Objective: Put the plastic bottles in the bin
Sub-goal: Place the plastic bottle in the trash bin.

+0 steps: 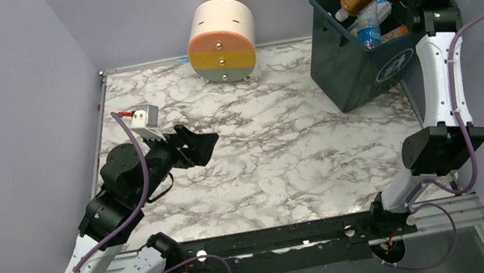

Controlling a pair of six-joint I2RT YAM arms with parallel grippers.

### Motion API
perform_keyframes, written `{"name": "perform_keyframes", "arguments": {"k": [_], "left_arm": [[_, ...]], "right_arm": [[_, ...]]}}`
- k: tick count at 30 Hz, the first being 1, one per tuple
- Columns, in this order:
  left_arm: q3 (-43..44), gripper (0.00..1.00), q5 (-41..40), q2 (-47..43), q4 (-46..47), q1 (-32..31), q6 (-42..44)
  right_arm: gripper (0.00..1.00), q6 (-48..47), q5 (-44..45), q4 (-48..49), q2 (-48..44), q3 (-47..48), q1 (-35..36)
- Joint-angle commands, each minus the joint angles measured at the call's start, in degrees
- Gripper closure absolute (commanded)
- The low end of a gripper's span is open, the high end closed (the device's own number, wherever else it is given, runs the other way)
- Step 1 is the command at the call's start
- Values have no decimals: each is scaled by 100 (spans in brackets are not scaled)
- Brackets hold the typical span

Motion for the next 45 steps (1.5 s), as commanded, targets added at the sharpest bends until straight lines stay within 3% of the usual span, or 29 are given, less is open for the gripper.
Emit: {"name": "perform_keyframes", "arguments": {"k": [1, 8, 14, 19, 23, 29, 32, 45], "left_arm": [[-59, 1, 23, -42, 46, -13, 36], [-129, 1, 29, -14, 84, -13, 8], [-150, 1, 67, 40, 145, -13, -4], [-150, 1, 83, 28, 148, -13, -13], [-152, 1, 74, 12, 151, -15, -32], [-186, 1, 75, 34, 158, -13, -57], [-224, 1, 76, 46, 211, -13, -72], [-523, 1, -623, 228, 434, -13, 310]], "right_arm": [[38, 82, -15, 400, -3, -325, -10], [25, 56, -220, 506, -102, -860, -5], [25, 64, -485, 750, -251, -1333, -5], [21, -13, -550, 424, 18, -962, -5], [9, -5, -387, 408, -128, -969, -5], [8, 35, -706, 196, -247, -712, -5], [0, 35, -1031, 484, -599, -1112, -5], [0, -168, -1615, 1317, -2300, -3425, -5]]}}
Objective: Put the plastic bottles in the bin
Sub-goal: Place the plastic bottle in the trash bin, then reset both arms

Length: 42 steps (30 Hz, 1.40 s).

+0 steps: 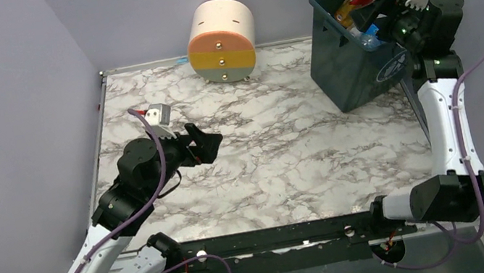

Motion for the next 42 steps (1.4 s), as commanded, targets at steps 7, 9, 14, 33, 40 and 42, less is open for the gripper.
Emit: {"name": "perform_keyframes", "arguments": {"k": [7, 9, 14, 33, 40, 42], "left_arm": [[-285, 1, -860, 68, 611, -17, 290], [-385, 1, -1060, 76, 723, -13, 317], [-605, 1, -1293, 67, 887, -13, 378], [-2121, 1, -2582, -206, 2925, -13, 1238], [-2809, 1, -3179, 180, 4079, -5, 2292], [-3035, 1, -3160, 291, 4468, -1, 2688]], "right_arm": [[0, -579, -278, 614, -1296, -1871, 0], [0, -642, -224, 698, -1585, -2252, 0], [0, -805, 36, 682, -2288, -2866, -1], [0, -1160, 653, 1453, -3805, -5313, -3], [0, -1376, 1093, 2082, -3946, -6107, -1], [1, -1324, 1193, 2332, -3858, -6315, -1]]}}
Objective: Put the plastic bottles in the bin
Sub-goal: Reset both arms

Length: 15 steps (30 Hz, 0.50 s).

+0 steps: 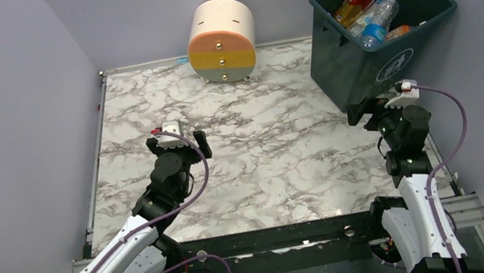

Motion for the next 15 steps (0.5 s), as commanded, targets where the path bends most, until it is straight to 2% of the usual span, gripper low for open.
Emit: {"name": "perform_keyframes", "arguments": {"k": [1, 5, 15], "left_arm": [[-445, 1, -518, 210, 1269, 15, 1002], [-740, 1, -740, 514, 1690, 251, 1044], [-1393, 1, 176, 1627, 3144, 1585, 1051]], "right_arm": [[0, -94, 449, 808, 95, -394, -1], [0, -3, 461, 1513, 416, -688, 3], [0, -291, 787, 3512, 1876, -1164, 239]]}}
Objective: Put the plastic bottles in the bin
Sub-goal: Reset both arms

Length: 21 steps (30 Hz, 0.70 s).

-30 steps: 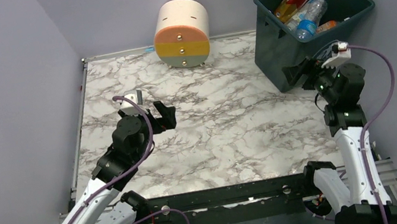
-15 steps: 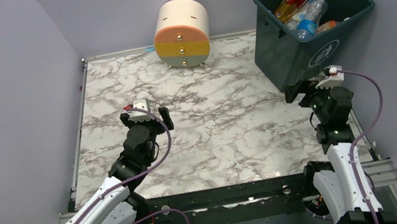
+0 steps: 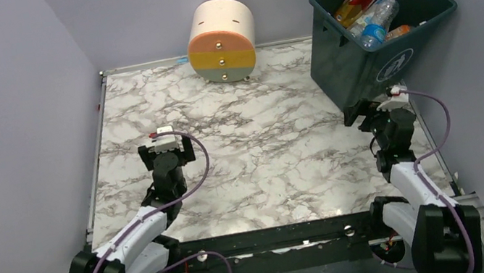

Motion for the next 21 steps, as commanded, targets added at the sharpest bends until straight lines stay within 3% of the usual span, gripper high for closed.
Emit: {"name": "perform_keyframes", "arguments": {"k": [1, 7, 15, 21], "left_arm": [[-238, 1, 469, 506, 1188, 509, 131], [-178, 1, 748, 1364, 1693, 994, 90], [-325, 1, 880, 2358, 2871, 1311, 248], [-331, 1, 1252, 2565, 3284, 1525, 305]], "right_arm": [[0, -267, 485, 1429, 588, -229, 256], [0, -568, 1144, 2493, 1591, -366, 967], [0, -731, 1365, 3488, 2389, -509, 1189], [0, -888, 1575, 3815, 2781, -454, 1279]]}}
